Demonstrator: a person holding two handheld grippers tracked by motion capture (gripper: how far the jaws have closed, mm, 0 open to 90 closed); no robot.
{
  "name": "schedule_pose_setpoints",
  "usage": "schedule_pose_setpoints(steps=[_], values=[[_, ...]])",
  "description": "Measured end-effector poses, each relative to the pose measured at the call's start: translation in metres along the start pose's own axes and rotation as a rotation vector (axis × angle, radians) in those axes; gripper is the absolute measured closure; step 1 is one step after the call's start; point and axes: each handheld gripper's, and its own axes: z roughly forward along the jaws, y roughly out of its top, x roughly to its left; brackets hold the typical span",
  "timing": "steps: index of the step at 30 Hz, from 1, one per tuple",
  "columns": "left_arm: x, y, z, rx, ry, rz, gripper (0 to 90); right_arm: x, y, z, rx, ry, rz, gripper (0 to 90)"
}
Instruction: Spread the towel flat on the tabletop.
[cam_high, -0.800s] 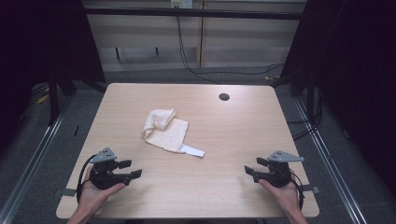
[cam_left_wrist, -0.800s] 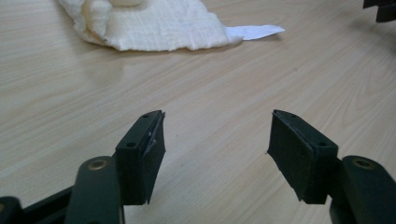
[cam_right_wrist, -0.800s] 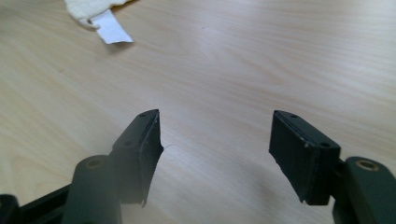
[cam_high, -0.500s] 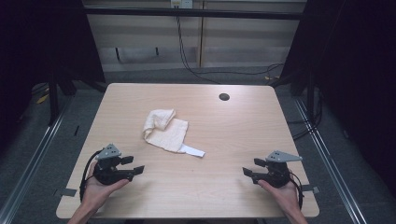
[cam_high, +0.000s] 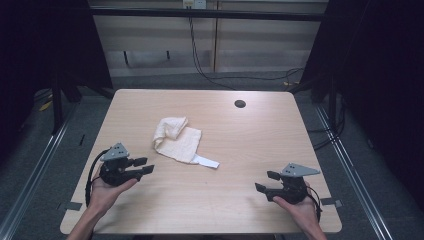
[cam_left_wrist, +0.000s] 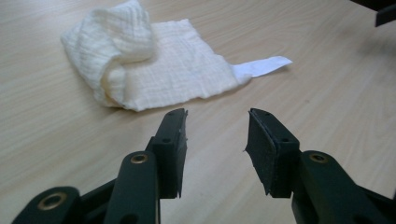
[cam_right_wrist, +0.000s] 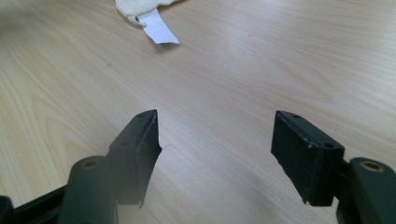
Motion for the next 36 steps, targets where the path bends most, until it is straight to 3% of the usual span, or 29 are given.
schedule_pose_setpoints(steps=[4, 9, 13, 16, 17, 21, 23, 25, 26, 30, 34, 36], values=[[0.011, 0.011, 0.006, -0.009, -0.006, -0.010, 58.7, -0.003, -0.001, 0.006, 0.030, 0.020, 0.001, 28.8], [0.018, 0.024, 0.018, -0.011, -0.021, 0.000, 58.8, -0.004, 0.000, 0.006, 0.019, 0.032, 0.029, 29.7], [0.021, 0.031, 0.032, 0.008, -0.028, -0.016, 62.6, 0.000, 0.000, 0.005, 0.026, 0.037, 0.013, 29.6], [0.023, 0.037, 0.042, 0.034, -0.021, -0.008, 61.6, 0.000, 0.000, 0.005, 0.026, 0.042, 0.008, 29.4], [0.025, 0.039, 0.045, 0.038, -0.038, -0.021, 59.8, 0.000, 0.000, 0.006, 0.027, 0.042, 0.011, 29.1], [0.027, 0.048, 0.052, 0.054, -0.037, 0.007, 56.8, 0.000, 0.000, 0.008, 0.043, 0.043, 0.018, 27.3], [0.030, 0.052, 0.055, 0.057, -0.032, 0.021, 60.7, 0.001, 0.000, 0.007, 0.041, 0.044, 0.007, 27.3], [0.034, 0.054, 0.058, 0.043, -0.071, 0.010, 68.3, 0.002, 0.000, 0.008, 0.038, 0.049, 0.006, 27.3], [0.034, 0.055, 0.061, 0.045, -0.054, 0.016, 69.0, 0.003, 0.001, 0.008, 0.041, 0.048, 0.004, 27.3], [0.033, 0.056, 0.071, 0.065, -0.055, 0.021, 65.0, 0.004, 0.001, 0.008, 0.042, 0.056, -0.001, 27.1], [0.037, 0.048, 0.087, 0.090, -0.063, -0.010, 58.6, 0.004, 0.001, 0.009, 0.046, 0.074, -0.003, 27.1], [0.039, 0.043, 0.097, 0.125, -0.022, -0.027, 51.2, 0.004, 0.001, 0.009, 0.052, 0.079, -0.004, 27.1]])
